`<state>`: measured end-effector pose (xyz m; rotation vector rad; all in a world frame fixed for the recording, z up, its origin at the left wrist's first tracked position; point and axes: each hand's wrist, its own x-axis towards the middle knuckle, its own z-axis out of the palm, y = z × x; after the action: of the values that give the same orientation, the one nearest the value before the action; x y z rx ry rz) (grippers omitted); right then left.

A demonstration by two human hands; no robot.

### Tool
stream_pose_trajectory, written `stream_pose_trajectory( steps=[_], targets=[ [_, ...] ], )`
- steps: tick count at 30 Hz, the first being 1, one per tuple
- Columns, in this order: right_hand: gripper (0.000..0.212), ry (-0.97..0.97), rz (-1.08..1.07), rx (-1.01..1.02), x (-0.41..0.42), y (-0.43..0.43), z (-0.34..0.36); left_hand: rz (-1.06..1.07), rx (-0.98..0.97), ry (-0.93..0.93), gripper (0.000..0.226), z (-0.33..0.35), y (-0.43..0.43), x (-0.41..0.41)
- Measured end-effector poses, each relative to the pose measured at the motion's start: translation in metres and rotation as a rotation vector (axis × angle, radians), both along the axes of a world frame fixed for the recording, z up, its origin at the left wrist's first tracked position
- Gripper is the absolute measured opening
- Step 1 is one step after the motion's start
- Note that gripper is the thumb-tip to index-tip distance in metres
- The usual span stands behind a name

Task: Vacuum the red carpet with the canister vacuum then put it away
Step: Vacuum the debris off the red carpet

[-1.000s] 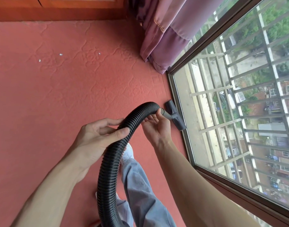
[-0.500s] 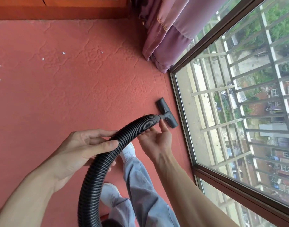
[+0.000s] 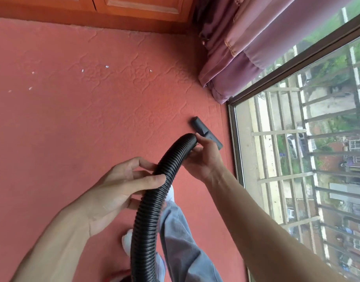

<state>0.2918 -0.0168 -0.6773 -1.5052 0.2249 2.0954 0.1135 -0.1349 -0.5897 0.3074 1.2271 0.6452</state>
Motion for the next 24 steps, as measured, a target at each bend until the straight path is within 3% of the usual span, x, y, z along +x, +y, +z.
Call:
stream_pose_trajectory(
  steps=[4,8,12,17,21,24],
  targets=[
    [0.017,-0.13,0.094,0.051,-0.005,0.025,-0.008,0.117,-0.033,0.103,0.033,-0.011,0.007,0.024],
    [0.013,-0.065,0.136,0.073,-0.002,0.033,-0.005,0.145,-0.036,-0.056,0.032,-0.014,0.0,0.03],
    [0.028,0.045,0.174,0.1,-0.007,0.027,0.015,0.093,0.011,-0.18,0.038,-0.012,-0.008,0.008],
    [0.024,0.001,0.199,0.092,-0.043,0.049,-0.001,0.147,0.02,-0.049,0.039,-0.017,0.008,-0.005],
    [0.02,-0.086,0.136,0.1,-0.057,0.095,-0.031,0.316,-0.009,0.119,0.026,-0.035,0.039,0.012],
    [0.025,-0.16,0.165,0.113,-0.055,0.121,-0.05,0.397,-0.056,0.135,0.025,-0.055,0.066,0.033]
  ],
)
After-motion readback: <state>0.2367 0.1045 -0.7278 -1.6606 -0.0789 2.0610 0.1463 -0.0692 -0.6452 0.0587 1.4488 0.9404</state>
